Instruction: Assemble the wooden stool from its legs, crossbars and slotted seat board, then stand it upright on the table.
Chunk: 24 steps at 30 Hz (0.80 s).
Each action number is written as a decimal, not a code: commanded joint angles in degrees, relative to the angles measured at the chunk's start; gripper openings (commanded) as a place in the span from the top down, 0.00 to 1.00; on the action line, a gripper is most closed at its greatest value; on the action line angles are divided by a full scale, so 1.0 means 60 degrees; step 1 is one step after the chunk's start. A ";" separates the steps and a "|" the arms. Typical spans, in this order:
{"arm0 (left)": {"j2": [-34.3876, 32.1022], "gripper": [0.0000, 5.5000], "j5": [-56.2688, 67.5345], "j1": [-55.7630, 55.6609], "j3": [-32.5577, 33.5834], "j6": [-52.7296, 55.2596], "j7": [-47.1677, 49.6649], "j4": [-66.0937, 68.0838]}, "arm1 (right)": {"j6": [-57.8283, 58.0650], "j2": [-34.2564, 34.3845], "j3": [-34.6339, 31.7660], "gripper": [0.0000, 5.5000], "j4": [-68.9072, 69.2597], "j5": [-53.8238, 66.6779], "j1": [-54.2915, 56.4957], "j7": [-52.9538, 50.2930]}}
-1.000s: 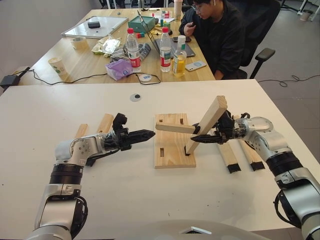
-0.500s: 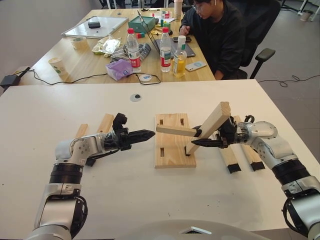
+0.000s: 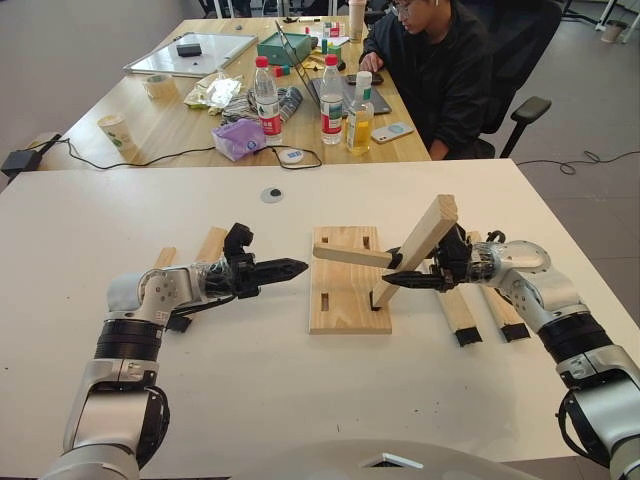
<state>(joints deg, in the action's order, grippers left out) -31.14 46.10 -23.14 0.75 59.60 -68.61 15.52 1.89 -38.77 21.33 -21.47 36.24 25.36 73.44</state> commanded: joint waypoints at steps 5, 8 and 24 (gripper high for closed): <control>0.0251 0.29 -0.0153 0.0206 0.0540 -0.0435 0.0634 -0.0216 | 0.2060 -0.0032 0.0273 0.39 -0.0112 -0.2280 -0.1342 -0.1550; 0.0408 0.29 -0.0121 0.0286 0.0708 -0.0540 0.0787 -0.0285 | 0.2306 -0.0269 -0.0169 0.31 0.0686 -0.2284 -0.1202 -0.1506; 0.0320 0.29 -0.0105 0.1299 0.1793 -0.1250 0.1194 -0.0533 | 0.3905 -0.1156 -0.7124 0.48 0.5168 0.0143 -0.2287 -0.4309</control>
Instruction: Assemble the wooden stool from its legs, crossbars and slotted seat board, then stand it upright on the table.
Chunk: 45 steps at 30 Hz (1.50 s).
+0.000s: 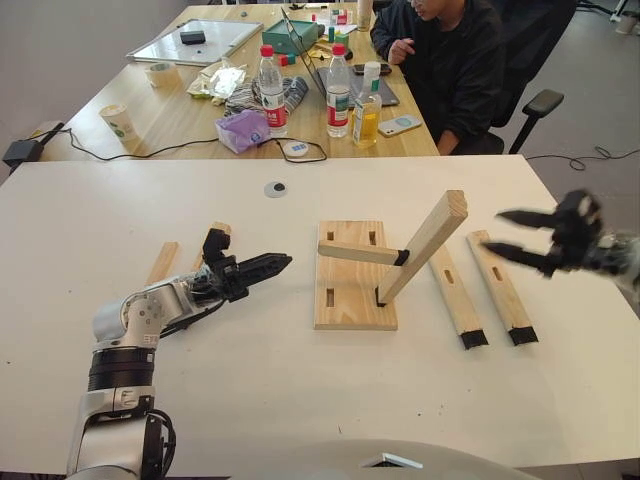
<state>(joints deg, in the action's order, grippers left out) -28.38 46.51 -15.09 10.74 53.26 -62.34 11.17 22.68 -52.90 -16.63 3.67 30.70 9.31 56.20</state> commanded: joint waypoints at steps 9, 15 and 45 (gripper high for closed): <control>-0.0010 0.29 -0.0369 -0.0169 -0.0048 -0.0452 0.0213 0.0405 | 0.2433 0.2199 -0.0714 0.78 0.4144 0.4575 0.2460 -0.4359; 0.0055 0.29 -0.0350 -0.0070 -0.0028 -0.0450 0.0269 0.0325 | 0.2654 0.1873 -0.0202 0.97 0.4270 0.4750 0.3141 -0.5021; -0.0062 0.29 -0.0955 -0.0850 0.0607 -0.1357 0.1577 0.1185 | 0.2545 0.1774 -0.1092 0.99 0.2462 0.5314 0.2314 -0.5774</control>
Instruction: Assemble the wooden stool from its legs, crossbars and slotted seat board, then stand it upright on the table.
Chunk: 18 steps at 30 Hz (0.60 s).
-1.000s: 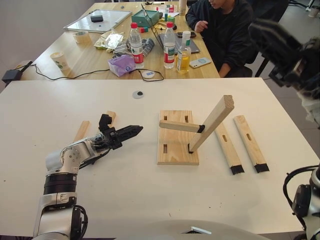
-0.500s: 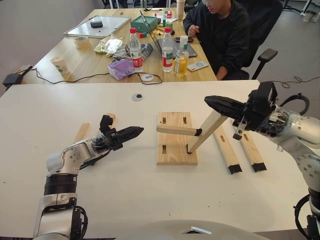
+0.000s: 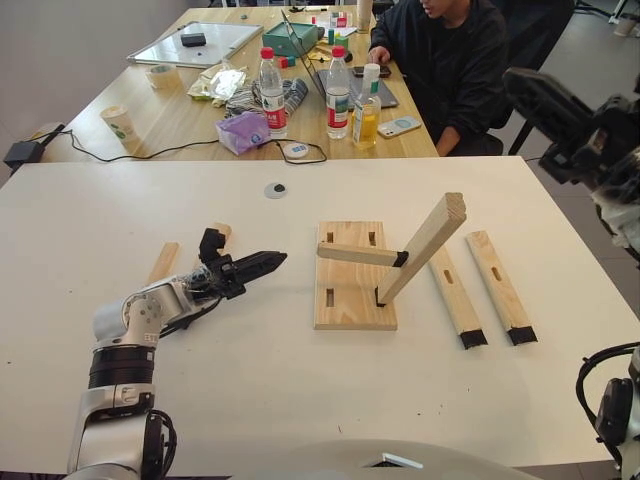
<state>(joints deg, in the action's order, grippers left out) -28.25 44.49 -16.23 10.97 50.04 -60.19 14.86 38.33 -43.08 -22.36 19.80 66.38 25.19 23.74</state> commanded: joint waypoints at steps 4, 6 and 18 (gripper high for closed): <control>-0.0163 0.29 -0.1310 -0.0980 0.0819 -0.1970 0.2049 0.0814 | -0.0088 -0.0131 -0.0316 0.91 -0.0204 -0.2038 -0.1667 -0.0887; -0.0060 0.29 -0.1492 -0.0889 0.0932 -0.2302 0.2369 0.0855 | 0.0124 -0.0477 -0.0295 0.84 -0.0318 -0.3055 -0.2761 -0.1035; 0.0393 0.29 -0.1700 -0.0614 0.0849 -0.2816 0.2837 0.0928 | 0.0603 0.1009 0.1098 0.53 -0.1635 -0.5389 -0.5425 -0.1105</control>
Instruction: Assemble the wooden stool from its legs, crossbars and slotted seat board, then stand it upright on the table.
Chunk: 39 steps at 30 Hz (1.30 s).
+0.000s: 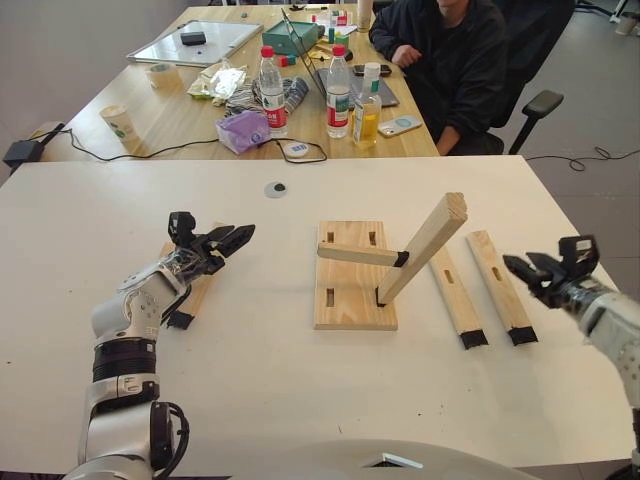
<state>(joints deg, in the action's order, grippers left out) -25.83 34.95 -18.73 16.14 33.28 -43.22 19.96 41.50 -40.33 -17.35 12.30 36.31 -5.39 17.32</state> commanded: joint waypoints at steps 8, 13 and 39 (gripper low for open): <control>-0.0013 0.29 -0.0042 -0.0192 -0.0068 0.0131 -0.0086 0.0078 | -0.0325 0.1093 0.0424 0.53 -0.0564 -0.1298 -0.0887 -0.0171; 0.0033 0.29 0.0015 -0.0195 -0.0020 0.0188 -0.0062 0.0089 | 0.0110 0.1216 0.0405 0.53 -0.0757 -0.1334 -0.0759 -0.0125; -0.0291 0.29 0.0928 -0.2307 0.0675 0.0863 0.0835 -0.1685 | -0.0214 -0.0144 -0.0229 0.63 -0.1406 -0.2396 0.3123 0.0041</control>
<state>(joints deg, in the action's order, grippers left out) -25.62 37.98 -27.07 18.90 35.73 -39.17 13.45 42.78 -38.84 -16.18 0.35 21.80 6.38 17.07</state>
